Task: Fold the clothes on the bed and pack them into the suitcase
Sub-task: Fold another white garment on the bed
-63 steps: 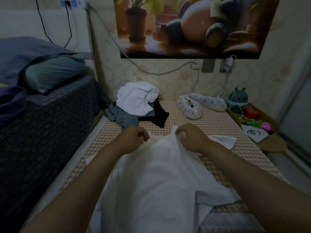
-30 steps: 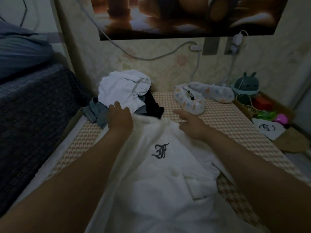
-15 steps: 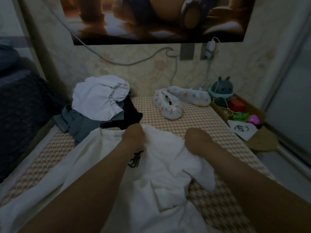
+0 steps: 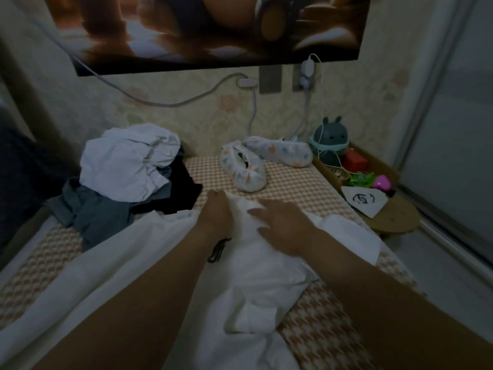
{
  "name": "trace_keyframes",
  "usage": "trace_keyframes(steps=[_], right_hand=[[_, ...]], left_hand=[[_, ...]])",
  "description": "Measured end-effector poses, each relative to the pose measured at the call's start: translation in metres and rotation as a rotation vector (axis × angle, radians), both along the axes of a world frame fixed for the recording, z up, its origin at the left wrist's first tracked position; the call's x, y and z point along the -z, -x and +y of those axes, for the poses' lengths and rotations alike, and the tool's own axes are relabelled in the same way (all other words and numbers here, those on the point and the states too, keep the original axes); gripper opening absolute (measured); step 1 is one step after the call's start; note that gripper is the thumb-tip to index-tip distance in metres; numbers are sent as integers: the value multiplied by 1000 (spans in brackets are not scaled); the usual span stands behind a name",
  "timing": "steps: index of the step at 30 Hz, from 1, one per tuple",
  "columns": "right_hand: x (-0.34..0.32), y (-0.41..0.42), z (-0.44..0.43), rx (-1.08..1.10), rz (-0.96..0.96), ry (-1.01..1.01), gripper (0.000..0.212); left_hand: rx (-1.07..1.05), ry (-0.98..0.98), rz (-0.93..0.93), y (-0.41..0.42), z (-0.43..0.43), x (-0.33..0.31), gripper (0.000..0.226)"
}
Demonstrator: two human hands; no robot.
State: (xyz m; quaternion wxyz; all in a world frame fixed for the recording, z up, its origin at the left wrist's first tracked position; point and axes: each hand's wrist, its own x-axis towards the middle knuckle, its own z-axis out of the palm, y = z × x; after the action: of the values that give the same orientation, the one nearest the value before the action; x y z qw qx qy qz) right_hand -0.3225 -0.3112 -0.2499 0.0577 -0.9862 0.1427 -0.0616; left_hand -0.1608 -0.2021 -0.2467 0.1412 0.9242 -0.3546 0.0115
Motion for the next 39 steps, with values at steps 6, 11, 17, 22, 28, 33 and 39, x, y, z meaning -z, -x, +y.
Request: trace_keyframes(steps=[6,11,17,22,28,33,39], right_hand=[[-4,-14,29,69,318,-55,58],[-20,-55,77,15,-16,-42,44],[-29,-116,169,-180,-30,-252,39],[-30,-154,201,-99,20,-188,53],[-26,-179,214,-105,60,-289,66],[-15,-193,220,-55,31,-207,65],[0,-199,218,89,8,-174,71]], left_hand=[[106,70,138,-27,59,-10,46],[122,289,99,-39,146,-22,33],[-199,61,27,-53,269,-17,35],[-260,24,-1,-36,325,2,29],[-273,457,-56,-47,338,-14,27],[-458,259,-270,-87,344,-53,25],[-338,-16,-343,-96,342,-15,21]])
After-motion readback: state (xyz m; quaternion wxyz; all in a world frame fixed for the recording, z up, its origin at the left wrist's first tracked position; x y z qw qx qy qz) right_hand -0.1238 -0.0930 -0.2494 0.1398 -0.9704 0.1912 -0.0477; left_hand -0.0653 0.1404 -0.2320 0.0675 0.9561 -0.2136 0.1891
